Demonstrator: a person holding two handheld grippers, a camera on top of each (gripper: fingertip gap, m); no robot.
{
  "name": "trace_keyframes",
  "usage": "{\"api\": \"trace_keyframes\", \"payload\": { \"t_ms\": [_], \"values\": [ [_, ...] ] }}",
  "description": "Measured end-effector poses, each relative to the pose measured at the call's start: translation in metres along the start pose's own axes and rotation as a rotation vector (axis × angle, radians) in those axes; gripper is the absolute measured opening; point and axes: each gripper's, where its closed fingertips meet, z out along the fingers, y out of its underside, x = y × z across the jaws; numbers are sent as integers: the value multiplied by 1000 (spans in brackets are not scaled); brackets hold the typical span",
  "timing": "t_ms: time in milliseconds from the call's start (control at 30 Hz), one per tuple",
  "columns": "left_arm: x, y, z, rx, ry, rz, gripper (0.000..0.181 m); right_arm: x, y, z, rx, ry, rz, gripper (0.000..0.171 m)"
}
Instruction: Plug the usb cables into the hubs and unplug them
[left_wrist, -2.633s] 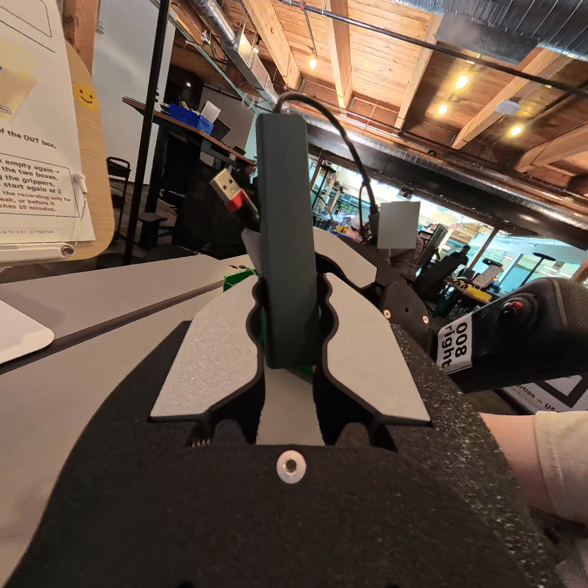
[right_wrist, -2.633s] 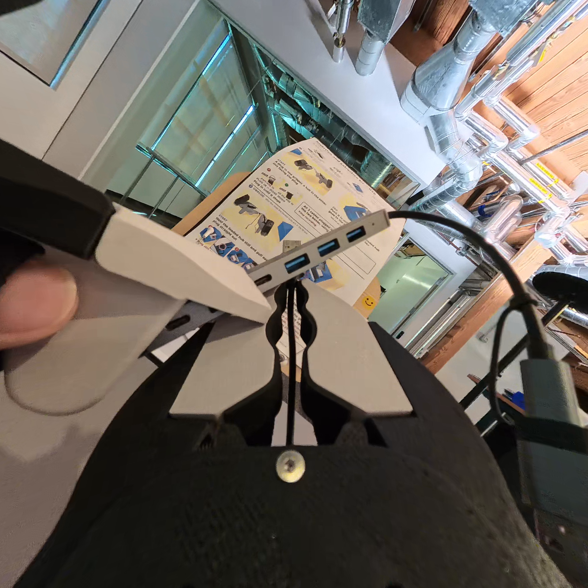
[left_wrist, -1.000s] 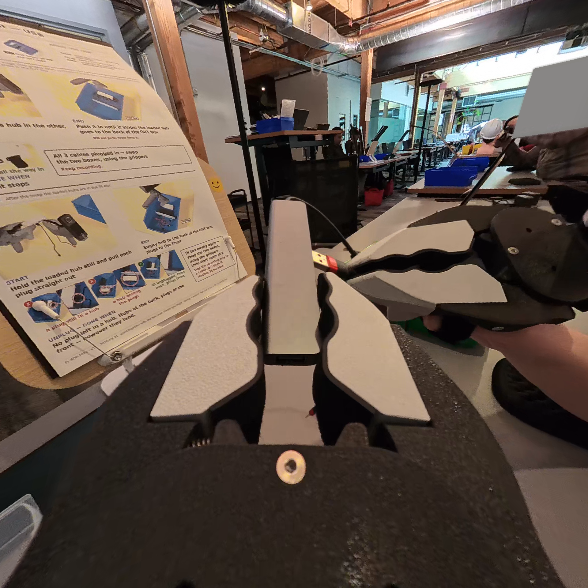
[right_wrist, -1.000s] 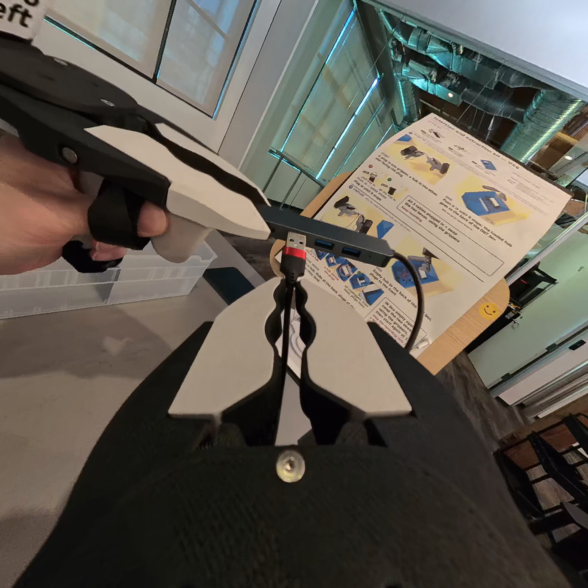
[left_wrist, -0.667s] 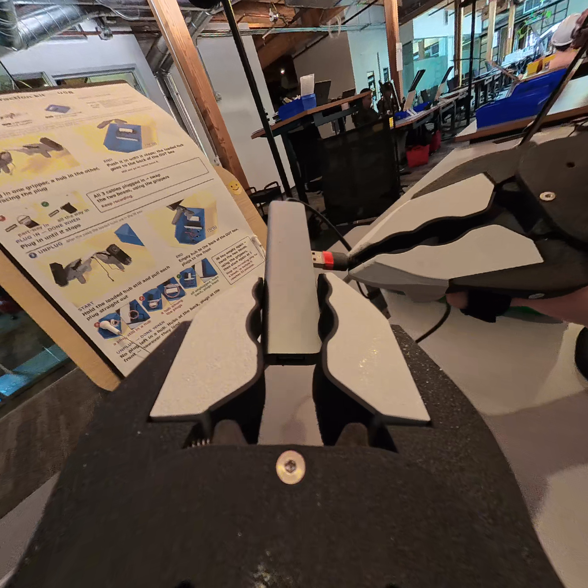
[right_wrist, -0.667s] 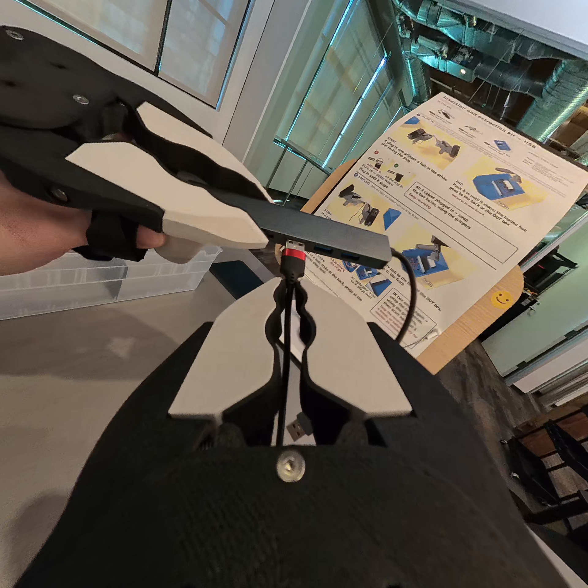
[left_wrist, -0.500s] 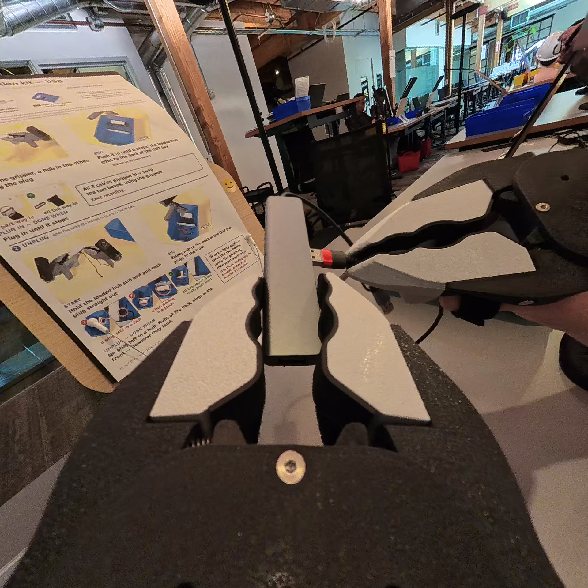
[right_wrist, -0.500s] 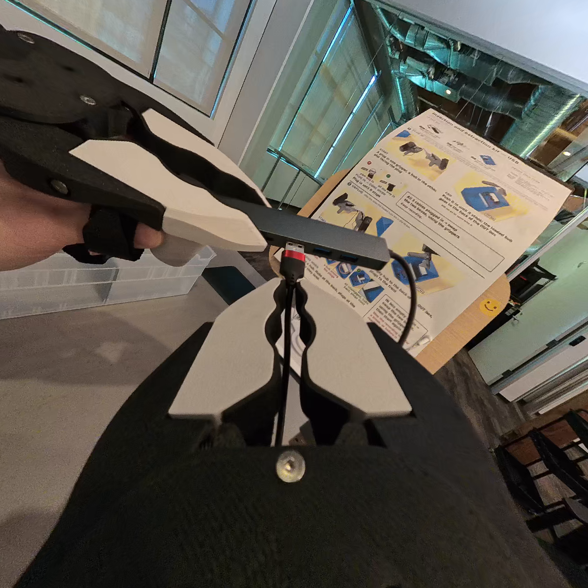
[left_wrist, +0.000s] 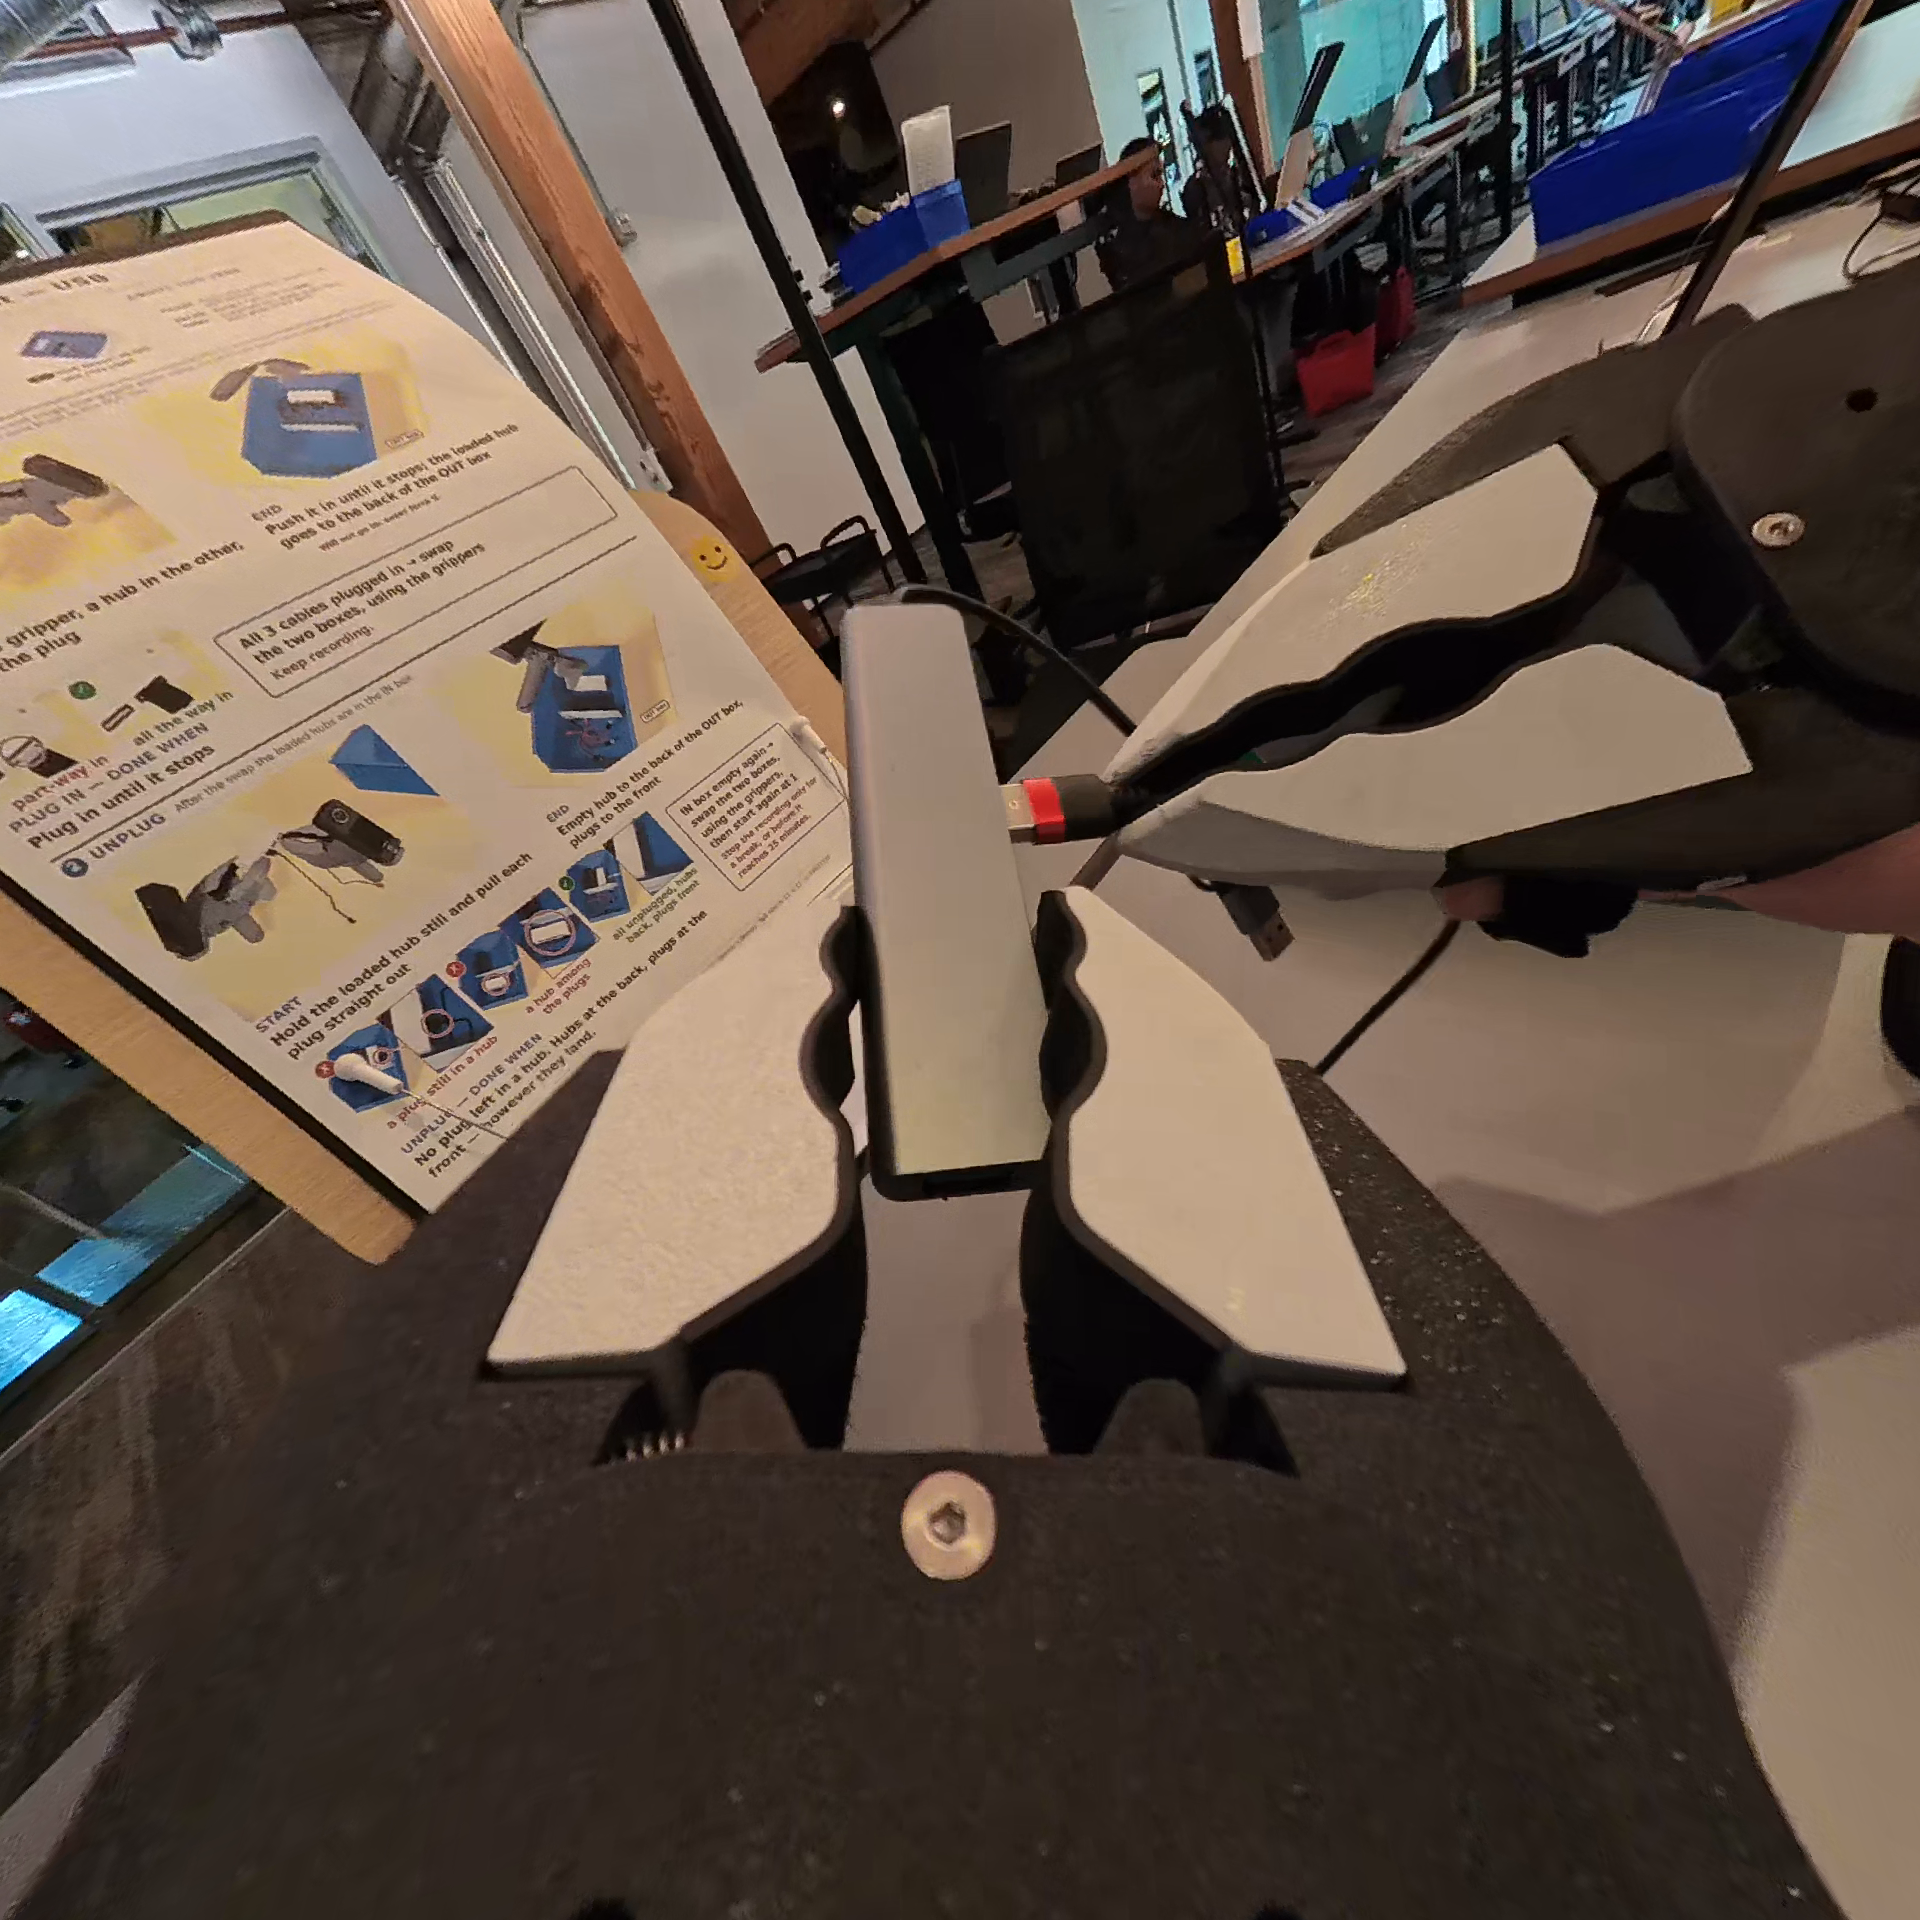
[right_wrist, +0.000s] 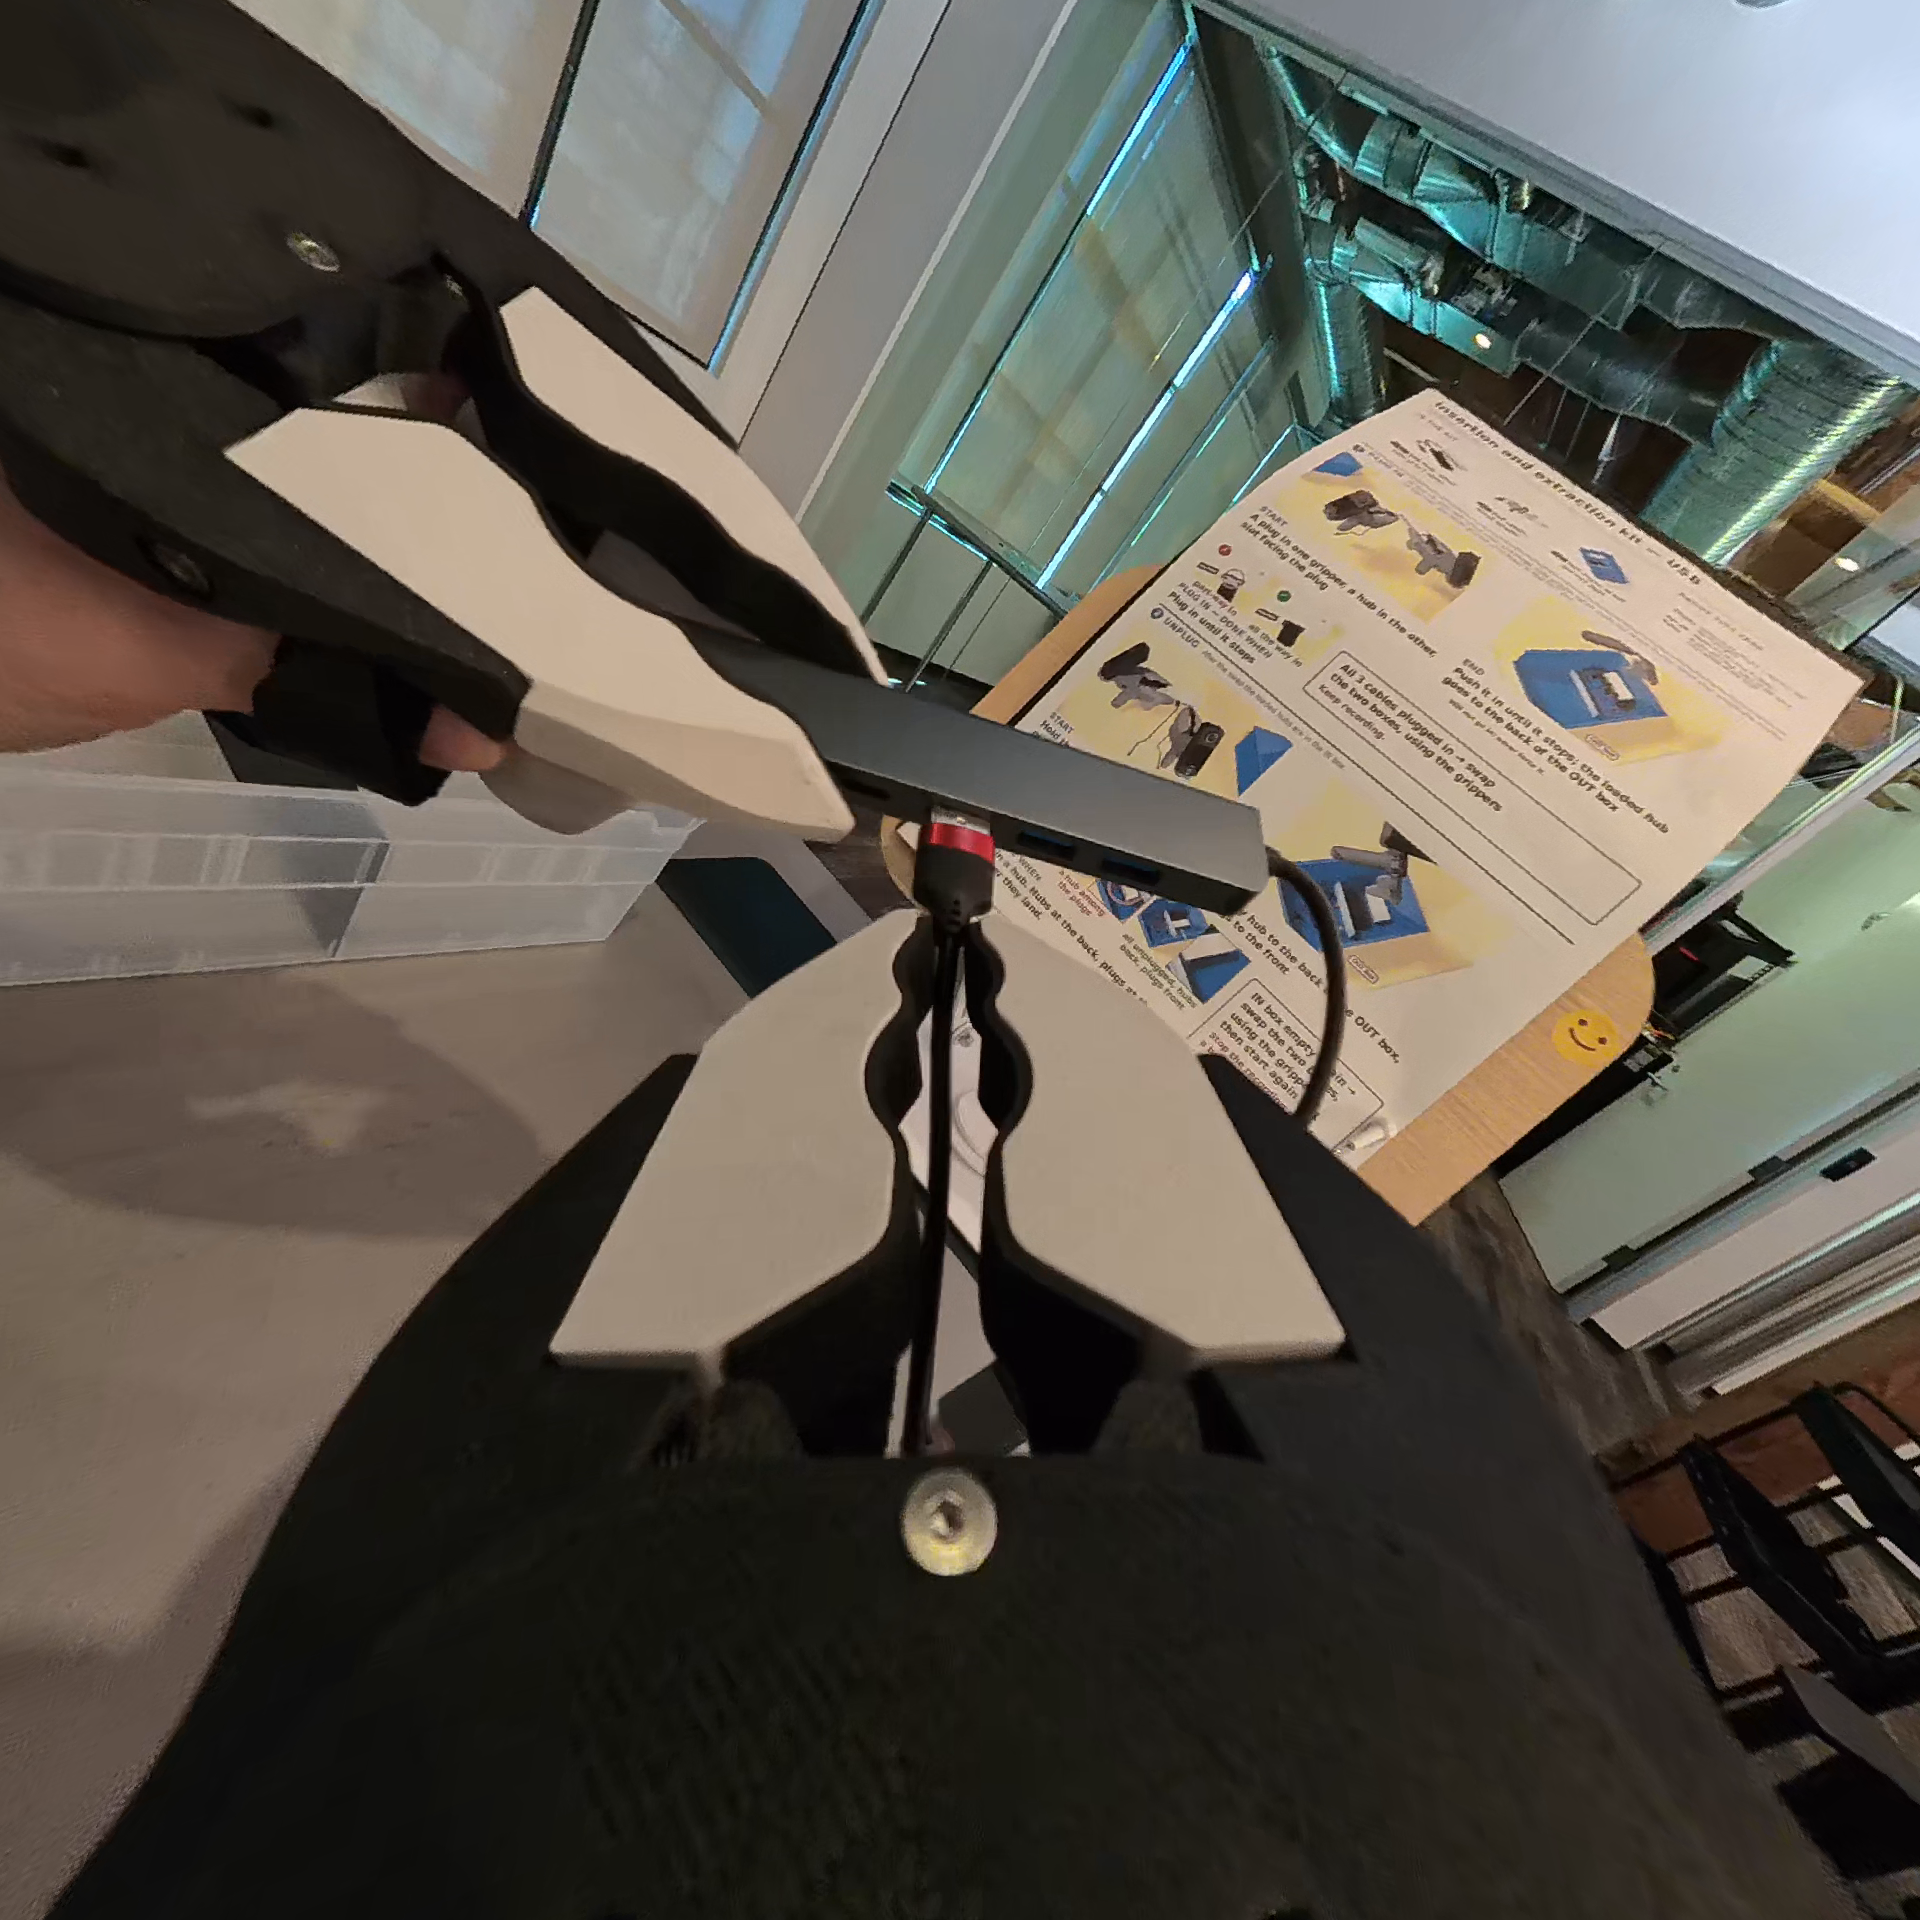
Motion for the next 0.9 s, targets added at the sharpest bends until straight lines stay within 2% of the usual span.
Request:
{"api": "trace_keyframes", "payload": {
  "t_ms": [700,800,900],
  "values": [
    [4,4,0,-30,30,-5,33,0,-6,-3,36,-29,-7,5],
    [3,-9,-1,83,37,-78,33,5,-12,-6,53,11,-99,5],
    [7,-28,-8,191,136,-230,35,9,-20,-12,100,14,-189,5]
  ]
}}
